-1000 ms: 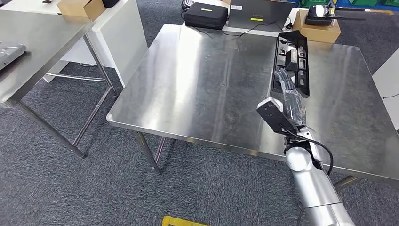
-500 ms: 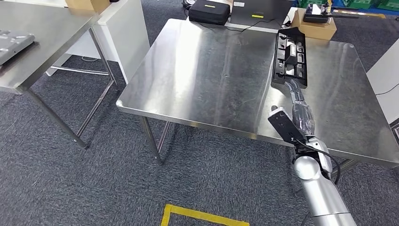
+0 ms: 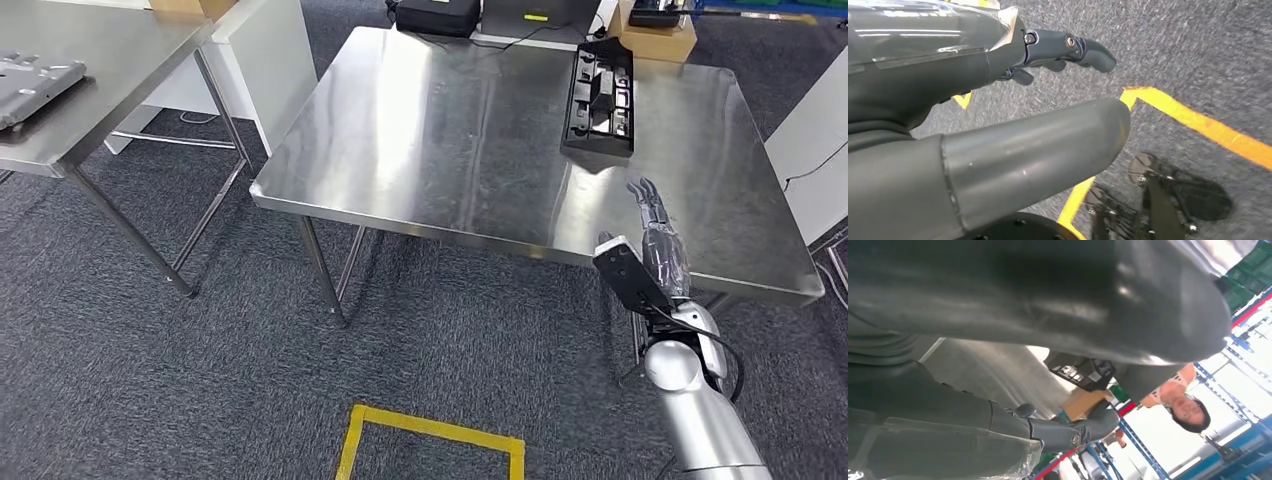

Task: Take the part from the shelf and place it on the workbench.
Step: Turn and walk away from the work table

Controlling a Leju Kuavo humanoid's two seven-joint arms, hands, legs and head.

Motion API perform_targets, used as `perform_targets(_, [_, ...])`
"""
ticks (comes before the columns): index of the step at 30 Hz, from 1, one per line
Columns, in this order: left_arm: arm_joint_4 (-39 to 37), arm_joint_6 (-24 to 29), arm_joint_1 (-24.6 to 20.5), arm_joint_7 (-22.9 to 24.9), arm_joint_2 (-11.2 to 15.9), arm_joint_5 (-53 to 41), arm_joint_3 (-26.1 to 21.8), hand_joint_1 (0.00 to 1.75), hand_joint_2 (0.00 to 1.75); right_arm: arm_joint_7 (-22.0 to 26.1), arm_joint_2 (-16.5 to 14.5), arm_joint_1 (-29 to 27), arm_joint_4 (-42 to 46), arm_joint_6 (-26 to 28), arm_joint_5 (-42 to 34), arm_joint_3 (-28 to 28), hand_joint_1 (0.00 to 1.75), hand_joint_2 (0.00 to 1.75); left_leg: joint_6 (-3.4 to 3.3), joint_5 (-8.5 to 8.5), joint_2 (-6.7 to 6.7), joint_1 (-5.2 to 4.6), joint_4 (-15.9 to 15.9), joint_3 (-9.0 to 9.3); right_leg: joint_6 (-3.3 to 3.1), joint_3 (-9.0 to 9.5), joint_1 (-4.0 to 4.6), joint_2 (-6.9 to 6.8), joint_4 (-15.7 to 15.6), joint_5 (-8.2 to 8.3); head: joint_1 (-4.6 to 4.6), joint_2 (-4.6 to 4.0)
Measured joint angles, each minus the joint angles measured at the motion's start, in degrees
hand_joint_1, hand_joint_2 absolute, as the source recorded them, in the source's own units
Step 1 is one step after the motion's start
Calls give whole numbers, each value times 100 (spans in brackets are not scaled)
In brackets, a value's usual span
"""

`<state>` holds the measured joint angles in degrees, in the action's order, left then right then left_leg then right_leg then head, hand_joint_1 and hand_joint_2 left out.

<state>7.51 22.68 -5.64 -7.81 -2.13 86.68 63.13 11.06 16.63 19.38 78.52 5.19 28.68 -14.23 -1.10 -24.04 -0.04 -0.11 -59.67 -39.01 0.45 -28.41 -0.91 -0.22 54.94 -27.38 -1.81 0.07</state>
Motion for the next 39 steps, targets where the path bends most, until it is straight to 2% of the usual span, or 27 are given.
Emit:
perform_targets(2, [1, 25, -6, 8, -4, 7, 20, 0, 0, 27, -5, 9, -29, -42, -4, -10, 0, 0, 71, -620, -11, 28, -698, -185, -46, -153, 2, -5, 8, 147, -32, 0])
perform_targets(3, [2, 32, -10, 14, -6, 12, 28, 0, 0, 32, -10, 11, -54, -55, -4, -22, 0, 0, 96, -799, -11, 38, -1061, -247, -47, -247, 6, -5, 16, 222, -37, 0])
perform_targets(4, [2, 39, -12, 22, -7, 16, 37, 0, 0, 34, -15, 13, -80, -64, -4, -38, 0, 0, 111, -826, -10, 47, -1297, -244, -39, -344, 9, -5, 28, 289, -38, 0])
perform_targets(5, [3, 47, -14, 32, -8, 21, 43, 0, 0, 38, -19, 16, -105, -68, -5, -58, 0, 0, 115, -733, -10, 56, -1358, -157, -26, -441, 10, -5, 44, 353, -38, 0])
perform_targets(7, [3, 65, -22, 45, -7, 30, 49, 0, 0, 42, -24, 26, -144, -69, -10, -91, 0, 0, 85, -466, -12, 66, -893, 319, 15, -612, 9, -4, 90, 459, -42, 0])
perform_targets(9, [3, 78, -42, 51, -5, 33, 52, 0, 0, 45, -22, 49, -161, -68, -19, -109, 0, 0, 20, -484, -17, 49, -95, 920, 78, -721, 21, -8, 126, 550, -37, 0])
perform_targets(10, [3, 81, -49, 52, -5, 32, 54, 0, 0, 46, -20, 67, -167, -68, -26, -120, 0, 0, -17, -544, -20, 30, 178, 1097, 117, -742, 23, -16, 129, 597, -30, 0])
perform_targets(11, [3, 81, -52, 54, -6, 29, 55, 0, 0, 47, -16, 80, -174, -67, -34, -130, 0, 0, -57, -577, -22, 6, 307, 1158, 158, -753, 23, -23, 114, 649, -26, 0])
perform_targets(13, [3, 67, -48, 61, -15, 22, 61, 0, 0, 48, 2, 83, -190, -66, -55, -150, 0, 0, -152, -472, -6, -12, 366, 1091, 232, -777, 12, -28, 94, 716, -21, 0])
perform_targets(15, [3, 44, -46, 67, -21, 3, 73, 0, 0, 48, 48, 51, -198, -61, -72, -157, 0, 0, -259, -314, 19, 5, 409, 981, 215, -928, 4, -14, 353, 457, 2, 0])
perform_targets(17, [3, 22, -42, 68, -19, -22, 86, 0, 0, 48, 89, -8, -200, -53, -81, -155, 0, 0, -317, -169, 30, 11, 409, 827, 157, -1186, -6, -4, 1095, -73, 36, 0])
perform_targets(18, [3, 14, -38, 68, -16, -30, 91, 0, 0, 48, 98, -49, -200, -50, -84, -154, 0, 0, -319, -104, 32, 9, 406, 738, 165, -1280, -9, -3, 1505, -271, 49, 0])
perform_targets(19, [3, 5, -36, 68, -17, -33, 94, 0, 0, 48, 101, -90, -200, -49, -85, -153, 0, 0, -315, -39, 34, 9, 402, 650, 202, -1301, -13, -3, 1781, -364, 53, 0])
perform_targets(20, [3, -2, -36, 68, -17, -35, 96, 0, 0, 48, 103, -123, -200, -48, -86, -152, 0, 0, -304, 22, 36, 10, 399, 566, 255, -1218, -19, -3, 1845, -353, 58, 0])
perform_targets(21, [3, -10, -36, 68, -18, -35, 97, 0, 0, 48, 104, -143, -199, -48, -86, -151, 0, 0, -288, 82, 39, 13, 397, 488, 314, -1025, -27, -3, 1678, -266, 60, 0])
perform_targets(23, [3, -29, -36, 71, -17, -39, 98, 0, 0, 46, 107, -152, -190, -43, -85, -142, 0, 0, -236, 185, 44, 14, 384, 355, 378, -398, -37, -4, 835, -98, 65, 0])
perform_targets(25, [3, -56, -37, 80, -16, -58, 102, 0, 0, 39, 108, -184, -149, -26, -74, -124, 0, 0, -171, 289, 56, 6, 372, 266, 339, 63, -10, 8, 117, -94, 56, 0])
perform_targets(26, [3, -67, -35, 84, -15, -69, 106, 0, 0, 32, 107, -216, -126, -16, -67, -115, 0, 0, -141, 336, 60, 3, 375, 241, 308, 142, 11, 15, -24, -121, 55, 0])
perform_targets(28, [2, -78, -28, 89, -9, -84, 125, 0, 0, 22, 97, -296, -87, -4, -55, -103, 0, 0, -83, 394, 43, 6, 382, 208, 243, 88, -2, 15, -42, -65, 56, 0])
perform_targets(29, [2, -79, -24, 90, -5, -85, 140, 0, 0, 19, 89, -324, -68, -1, -51, -97, 0, 0, -49, 308, 25, 10, 318, 165, 191, 49, -22, 9, -49, -28, 52, 0])
perform_targets(30, [1, -81, -21, 91, -2, -85, 157, 0, 0, 17, 79, -347, -47, 2, -47, -93, 0, 0, -12, 139, 7, 16, 160, 97, 133, 2, -45, 1, -53, 17, 34, 0])
perform_targets(32, [1, -85, -20, 94, 2, -85, 181, 0, 0, 15, 64, -377, -11, 6, -41, -82, 0, 0, 55, -399, -11, 43, -505, -116, 37, -104, -49, -12, -27, 96, -11, 0])
perform_targets(34, [1, -91, -20, 100, 3, -86, 190, 0, 0, 15, 54, -418, 5, 7, -40, -77, 0, 0, 97, -730, -11, 66, -1192, -258, 10, -230, -33, -23, 26, 162, -31, 0])
perform_targets(35, [1, -93, -20, 107, 3, -87, 191, 0, 0, 15, 49, -451, 17, 4, -42, -73, 0, 0, 105, -725, -10, 72, -1303, -211, 11, -299, -28, -25, 60, 193, -32, 0])
perform_targets(36, [1, -95, -20, 114, 3, -90, 194, 0, 0, 15, 43, -491, 33, 1, -45, -64, 0, 0, 102, -623, -10, 75, -1199, -56, 21, -370, -26, -26, 100, 218, -34, 0])
perform_targets(37, [1, -97, -22, 122, 3, -92, 196, 0, 0, 15, 36, -530, 50, -3, -49, -52, 0, 0, 87, -482, -11, 77, -899, 198, 37, -434, -26, -23, 140, 241, -36, 0])
perform_targets(39, [1, -97, -36, 133, 7, -97, 199, 0, 0, 15, 27, -590, 84, -7, -56, -23, 0, 0, 31, -408, -28, 64, -147, 725, 93, -532, -22, -18, 200, 286, -34, 0])
